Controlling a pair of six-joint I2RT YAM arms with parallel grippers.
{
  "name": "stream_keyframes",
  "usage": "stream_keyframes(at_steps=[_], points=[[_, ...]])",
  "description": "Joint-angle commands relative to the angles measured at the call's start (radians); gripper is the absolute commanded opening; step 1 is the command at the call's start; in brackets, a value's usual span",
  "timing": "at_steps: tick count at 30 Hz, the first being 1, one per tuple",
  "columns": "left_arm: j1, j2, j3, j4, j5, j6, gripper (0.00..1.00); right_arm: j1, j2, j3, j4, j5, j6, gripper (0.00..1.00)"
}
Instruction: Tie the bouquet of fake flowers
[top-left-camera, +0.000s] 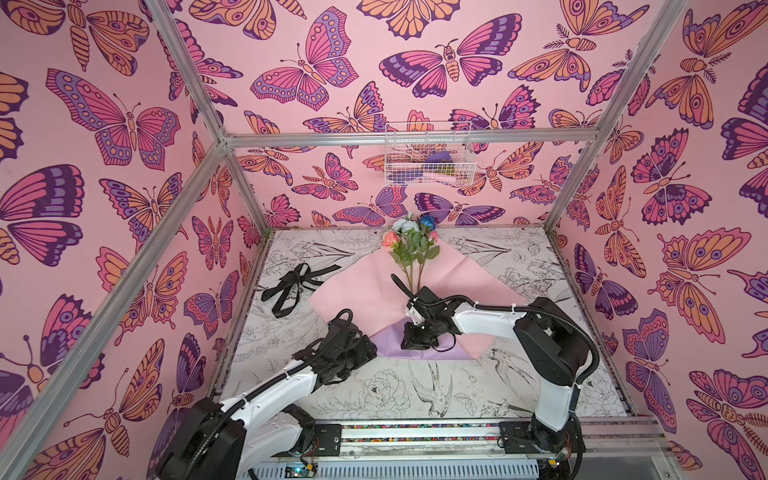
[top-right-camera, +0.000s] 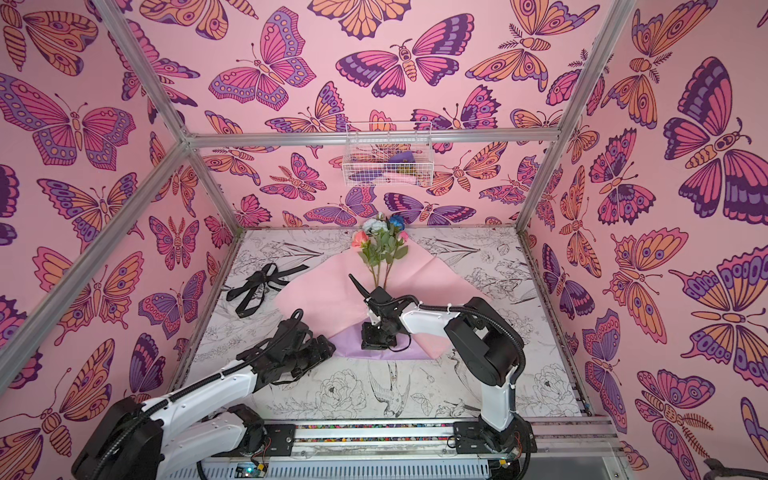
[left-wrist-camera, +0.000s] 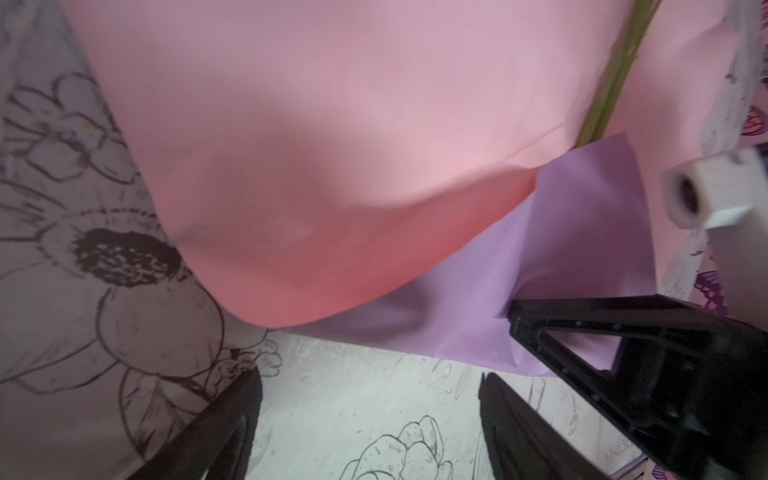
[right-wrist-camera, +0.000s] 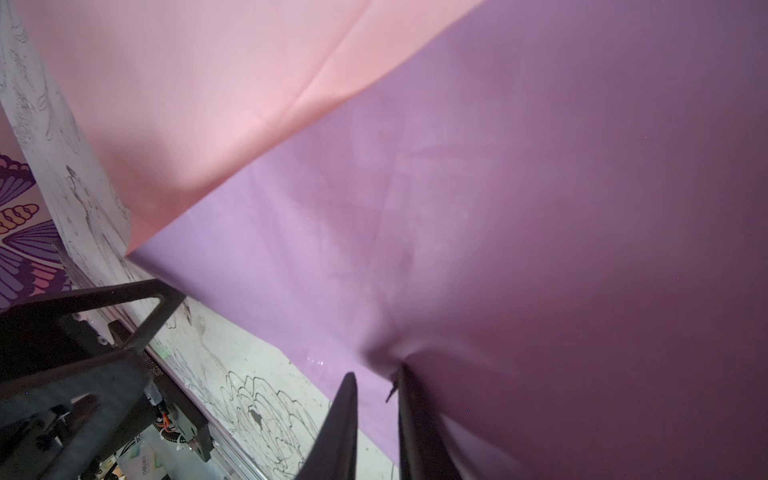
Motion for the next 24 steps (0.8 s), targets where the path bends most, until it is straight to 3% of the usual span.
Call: stream_keyframes(at_steps=[1,6,14,20,24], points=[[0.005,0.064,0.010,0.008,0.027,-0.018,0.80,0.007,0.030,0.008,-0.009,0.011,-0.005,0.21],[0.004,0.141,0.004,0.098,0.033,-0.058,0.74,0.006,0.025,0.005,-0.013,0.011,-0.007,0.21],[0.005,0.122,-0.057,0.094,-0.059,-0.177,0.46,0.002,0.009,-0.006,-0.010,0.014,-0.005,0.21],[0.005,0.070,-0.095,0.108,-0.171,-0.195,0.44,-0.003,0.011,0.000,0.007,-0.007,-0.001,0.20],[0.007,0.054,-0.127,0.160,-0.207,-0.194,0.34,0.000,0.007,0.016,0.040,-0.047,0.011,0.20]])
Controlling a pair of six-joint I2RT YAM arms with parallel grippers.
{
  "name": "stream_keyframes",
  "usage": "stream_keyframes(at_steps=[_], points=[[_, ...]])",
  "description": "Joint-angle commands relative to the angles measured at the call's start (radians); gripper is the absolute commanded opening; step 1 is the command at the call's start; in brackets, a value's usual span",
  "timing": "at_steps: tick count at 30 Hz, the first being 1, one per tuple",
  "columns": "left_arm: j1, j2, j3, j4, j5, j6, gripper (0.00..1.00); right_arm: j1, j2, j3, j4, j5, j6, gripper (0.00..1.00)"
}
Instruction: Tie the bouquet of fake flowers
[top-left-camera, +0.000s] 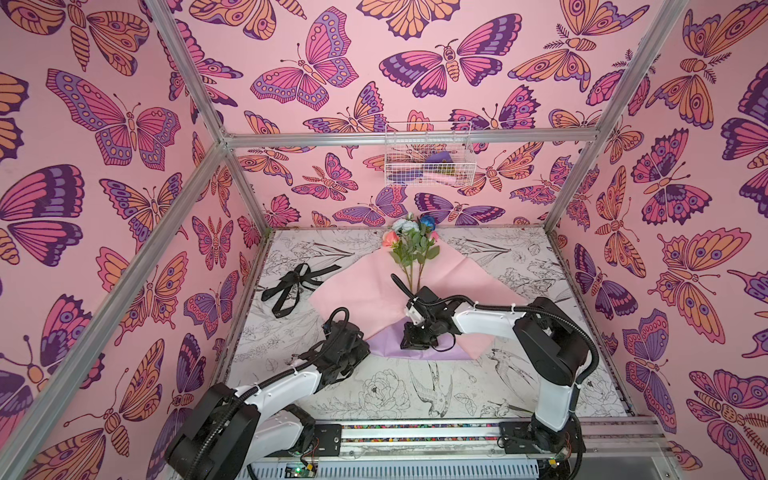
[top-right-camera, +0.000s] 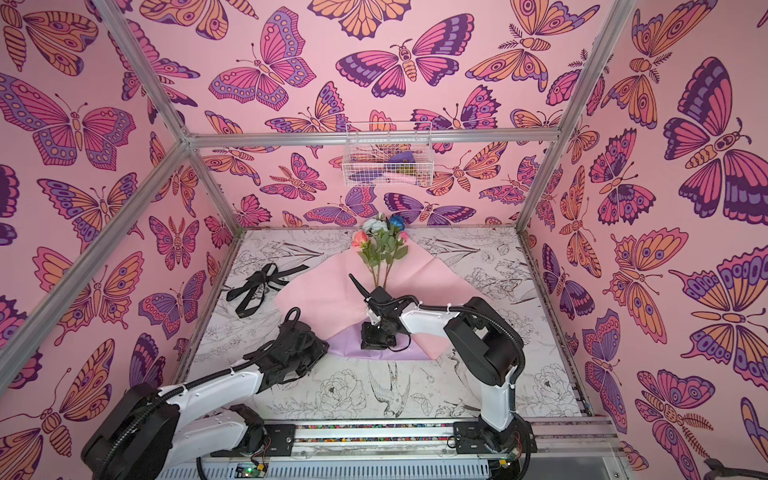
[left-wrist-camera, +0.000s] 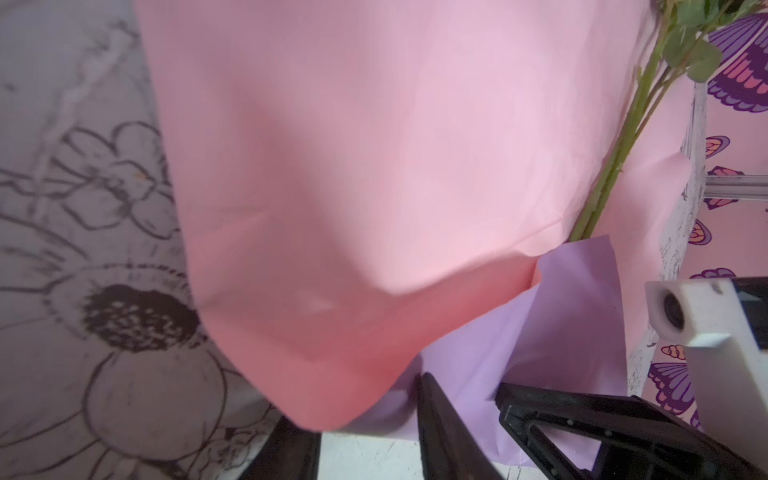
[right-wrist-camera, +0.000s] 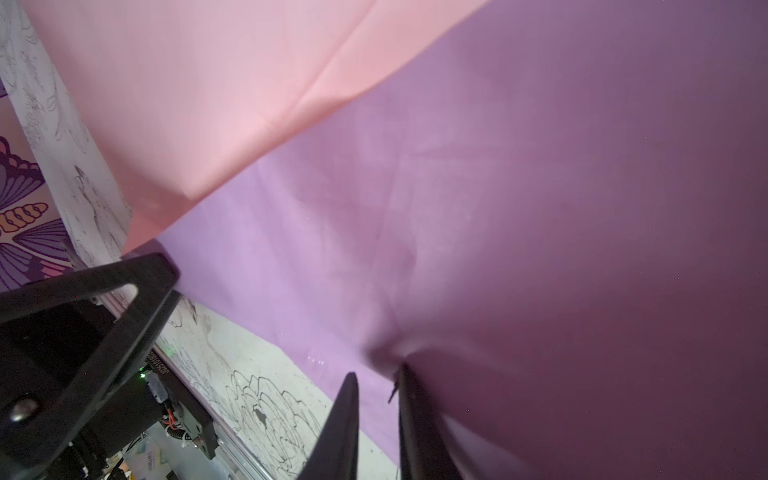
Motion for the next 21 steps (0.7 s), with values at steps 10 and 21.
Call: stream_keyframes(at_steps=[10,21], points=[[0.006,0.060,-0.053,-0.017,-0.024,0.007,0.17,0.036,0.005,0.067,0.021,-0.066,-0.002,0.20],[0.006,0.001,-0.081,-0.015,-0.024,0.004,0.16,0.090,0.114,0.149,0.019,-0.097,0.003,0.18]])
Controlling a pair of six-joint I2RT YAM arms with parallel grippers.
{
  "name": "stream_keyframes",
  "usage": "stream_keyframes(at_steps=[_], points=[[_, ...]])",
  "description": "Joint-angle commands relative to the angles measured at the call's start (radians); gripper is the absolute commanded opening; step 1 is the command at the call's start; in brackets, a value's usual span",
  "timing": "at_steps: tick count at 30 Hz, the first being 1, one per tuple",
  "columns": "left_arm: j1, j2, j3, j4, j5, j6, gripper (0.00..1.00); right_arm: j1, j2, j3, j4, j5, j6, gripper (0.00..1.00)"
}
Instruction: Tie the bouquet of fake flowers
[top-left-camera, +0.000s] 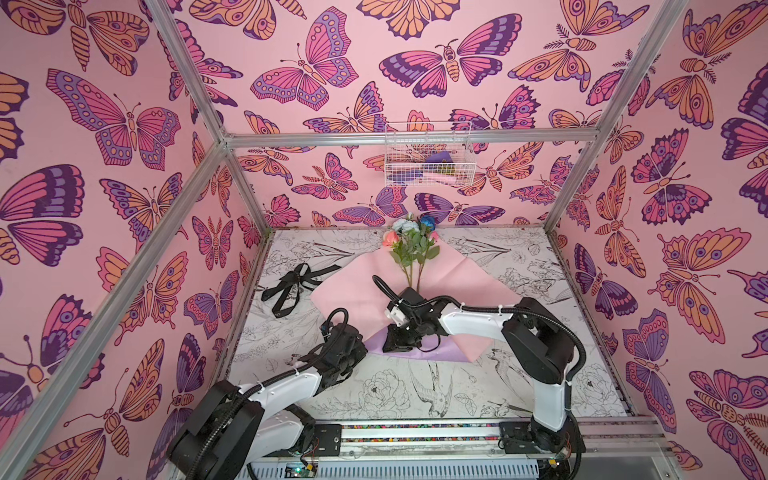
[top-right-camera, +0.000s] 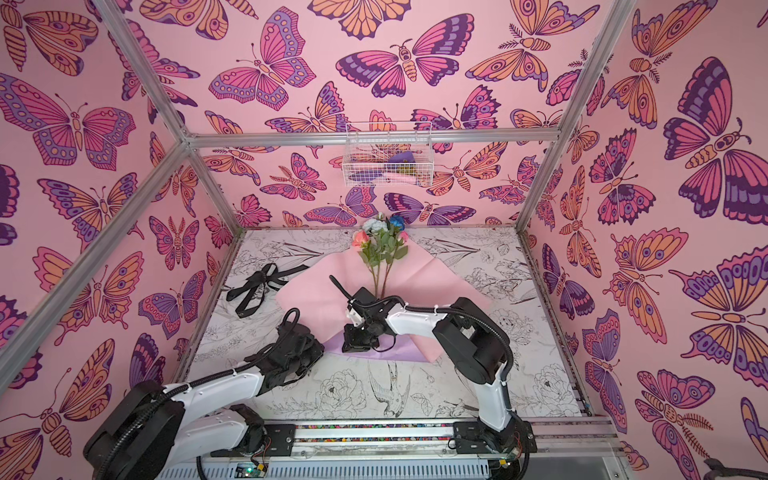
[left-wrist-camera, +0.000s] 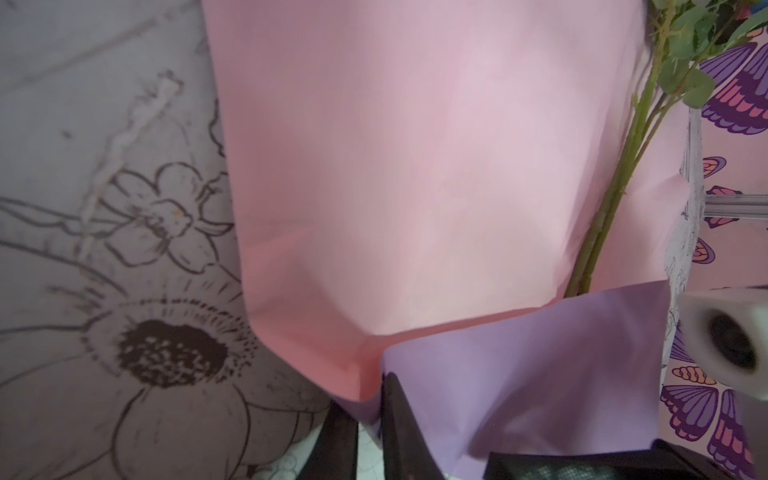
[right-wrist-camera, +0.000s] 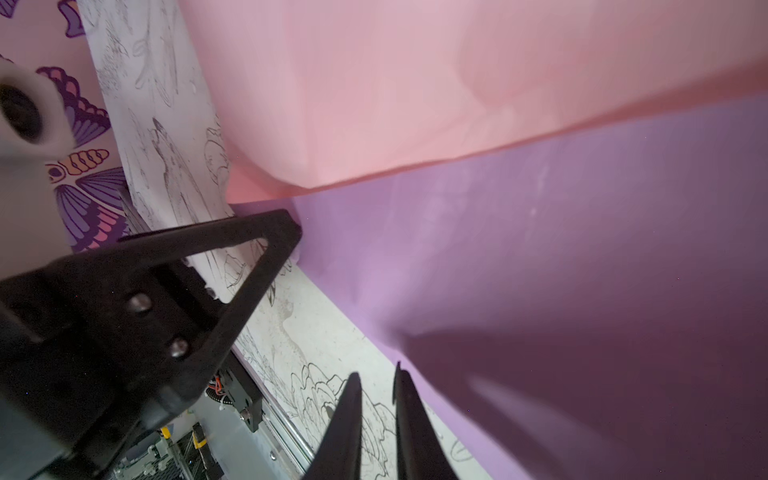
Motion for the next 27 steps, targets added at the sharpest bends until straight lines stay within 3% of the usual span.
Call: stream_keyframes(at_steps=[1,12,18,23,27], points=[[0.006,-0.025,-0.051,-0.084,0.007,0.000,0.16,0.004,0.034,0.030,-0.004,-0.005,0.000,0.18],[0.004,-0.080,-0.068,-0.056,0.001,0.075,0.35,-0.007,0.081,0.027,0.026,-0.027,0.043,0.14],[0.003,-0.095,-0.086,-0.002,-0.037,0.142,0.33,-0.014,0.086,0.017,0.039,-0.041,0.055,0.14],[0.003,-0.106,-0.086,0.032,-0.082,0.197,0.23,-0.022,0.089,0.005,0.060,-0.052,0.067,0.14],[0.003,-0.093,-0.091,0.097,-0.120,0.223,0.23,-0.027,0.090,0.000,0.070,-0.060,0.074,0.14]])
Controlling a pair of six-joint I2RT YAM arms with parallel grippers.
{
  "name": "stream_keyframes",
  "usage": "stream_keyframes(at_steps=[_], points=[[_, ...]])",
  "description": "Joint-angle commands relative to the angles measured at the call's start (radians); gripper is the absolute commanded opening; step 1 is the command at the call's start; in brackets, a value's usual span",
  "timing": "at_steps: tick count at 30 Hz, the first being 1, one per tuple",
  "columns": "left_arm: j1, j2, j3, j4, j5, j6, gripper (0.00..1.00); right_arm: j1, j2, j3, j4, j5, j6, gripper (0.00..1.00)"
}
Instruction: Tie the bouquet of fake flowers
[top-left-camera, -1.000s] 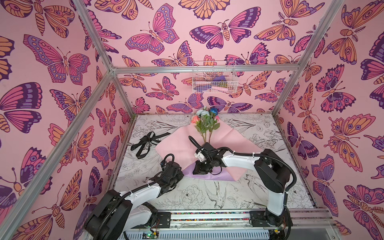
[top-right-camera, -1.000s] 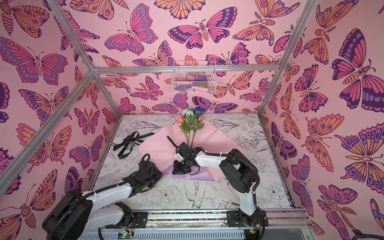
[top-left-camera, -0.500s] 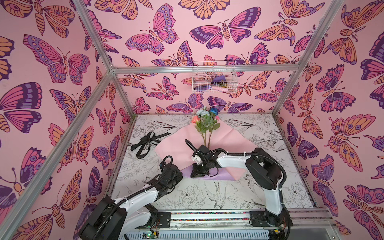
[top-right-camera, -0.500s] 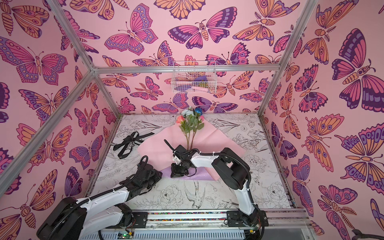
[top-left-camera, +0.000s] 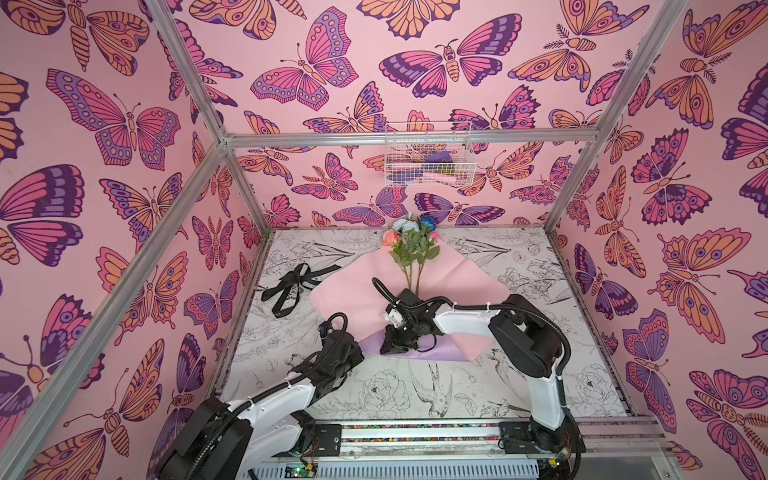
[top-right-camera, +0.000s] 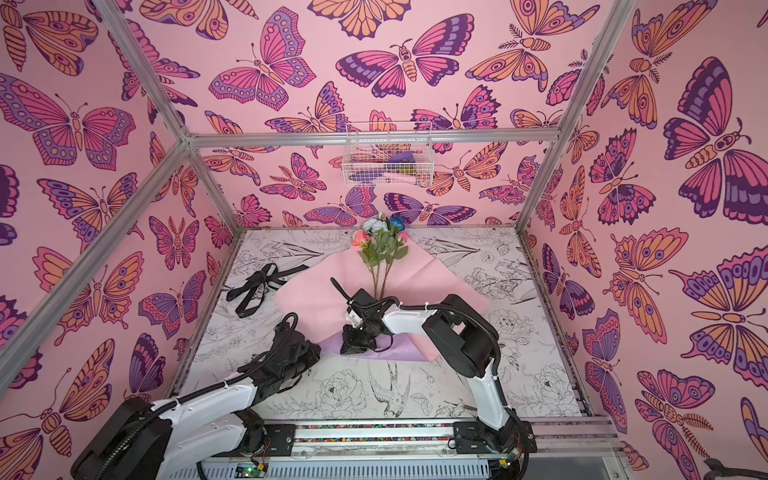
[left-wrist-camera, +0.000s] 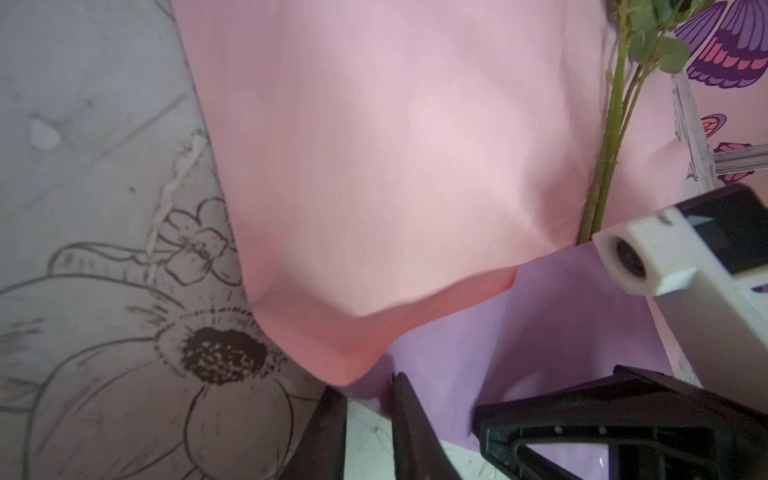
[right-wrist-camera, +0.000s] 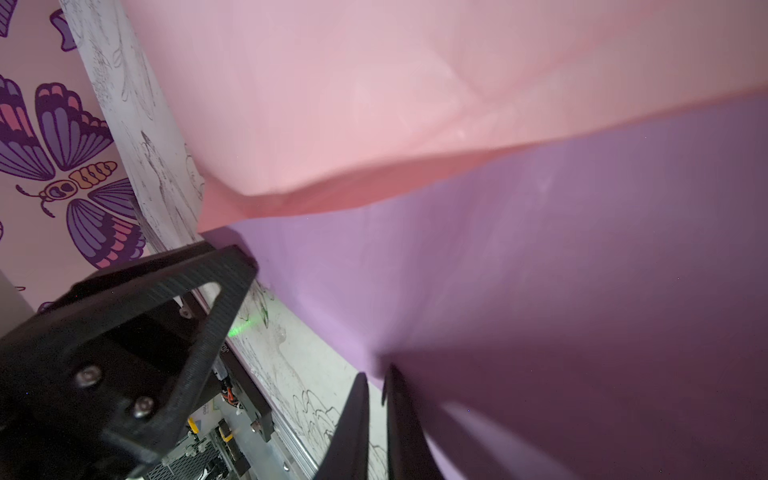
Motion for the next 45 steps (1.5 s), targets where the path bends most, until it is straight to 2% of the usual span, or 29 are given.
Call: stream_keyframes(at_steps=[1,6,13,21,28,34,40,41,43,45], points=[[0.003,0.007,-0.018,0.058,-0.060,0.043,0.24,-0.010,0.025,-0.017,0.013,0.001,0.017,0.14],[0.003,0.040,-0.017,0.079,-0.066,0.009,0.23,-0.012,0.018,-0.021,0.015,0.000,0.019,0.13],[0.003,0.042,-0.024,0.089,-0.064,0.015,0.00,-0.022,-0.002,-0.032,0.024,0.002,0.023,0.13],[-0.017,-0.068,-0.034,0.087,-0.078,0.068,0.00,-0.040,-0.005,-0.022,0.008,0.027,0.014,0.14],[-0.087,-0.066,0.037,0.086,-0.083,0.156,0.00,-0.048,-0.001,-0.013,0.000,0.041,0.018,0.14],[-0.142,-0.053,0.057,0.086,-0.108,0.157,0.00,-0.071,-0.007,-0.010,-0.007,0.059,0.011,0.14],[-0.161,-0.095,0.038,0.068,-0.186,0.153,0.00,-0.088,0.008,0.018,-0.010,0.065,0.003,0.14],[-0.161,-0.113,0.032,0.054,-0.209,0.140,0.13,-0.087,0.014,0.025,-0.012,0.065,-0.001,0.14],[-0.161,-0.147,0.015,0.036,-0.266,0.122,0.51,-0.088,0.022,0.028,-0.017,0.068,0.000,0.14],[-0.153,-0.185,0.016,-0.026,-0.325,0.122,0.67,-0.088,0.027,0.019,-0.005,0.063,0.006,0.14]])
